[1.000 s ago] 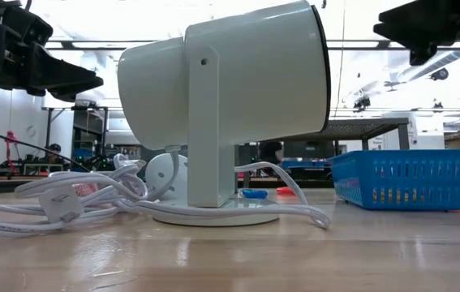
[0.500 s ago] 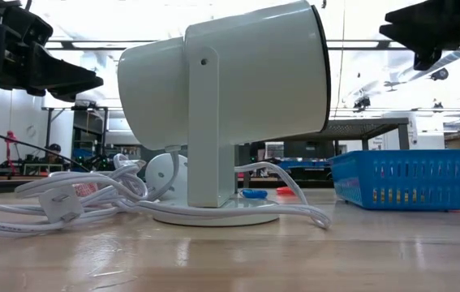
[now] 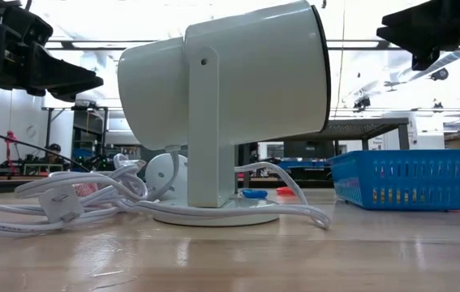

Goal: Pick & Place Office Desk Supplies
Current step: Put the yellow box of crayons into the orange bin

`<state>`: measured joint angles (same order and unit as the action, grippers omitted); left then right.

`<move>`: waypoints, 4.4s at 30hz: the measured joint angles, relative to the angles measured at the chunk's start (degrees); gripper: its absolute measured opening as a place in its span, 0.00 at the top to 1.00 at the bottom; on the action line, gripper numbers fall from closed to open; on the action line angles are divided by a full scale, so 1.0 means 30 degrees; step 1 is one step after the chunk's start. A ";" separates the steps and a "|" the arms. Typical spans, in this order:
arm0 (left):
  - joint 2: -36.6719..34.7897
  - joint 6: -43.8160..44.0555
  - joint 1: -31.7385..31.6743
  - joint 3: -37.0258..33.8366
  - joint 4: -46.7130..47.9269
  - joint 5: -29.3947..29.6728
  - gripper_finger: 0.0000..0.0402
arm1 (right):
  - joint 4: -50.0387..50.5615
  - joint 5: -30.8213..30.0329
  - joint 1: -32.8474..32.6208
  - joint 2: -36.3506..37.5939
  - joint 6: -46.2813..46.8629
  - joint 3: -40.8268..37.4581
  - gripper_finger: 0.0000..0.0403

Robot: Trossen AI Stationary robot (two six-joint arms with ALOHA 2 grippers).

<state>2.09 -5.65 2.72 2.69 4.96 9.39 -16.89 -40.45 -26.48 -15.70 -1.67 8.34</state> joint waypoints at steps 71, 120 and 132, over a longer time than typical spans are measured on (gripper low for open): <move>0.0007 0.0001 0.0000 0.0002 0.0002 0.0000 0.60 | 3.2993 0.9456 -0.6933 -1.5918 2.5701 1.6905 0.68; 0.0000 0.0007 0.0007 -0.0004 -0.0004 0.0000 0.60 | 2.6175 1.3042 -0.9059 -1.3772 3.0161 0.8913 0.51; 0.0000 -0.0033 -0.0015 0.0000 -0.0004 0.0047 0.60 | 2.6012 1.6053 -0.4733 -1.3801 3.0851 1.0041 0.51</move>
<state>2.09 -5.75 2.68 2.69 4.95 9.53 61.14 7.71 -40.68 -57.10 90.88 38.46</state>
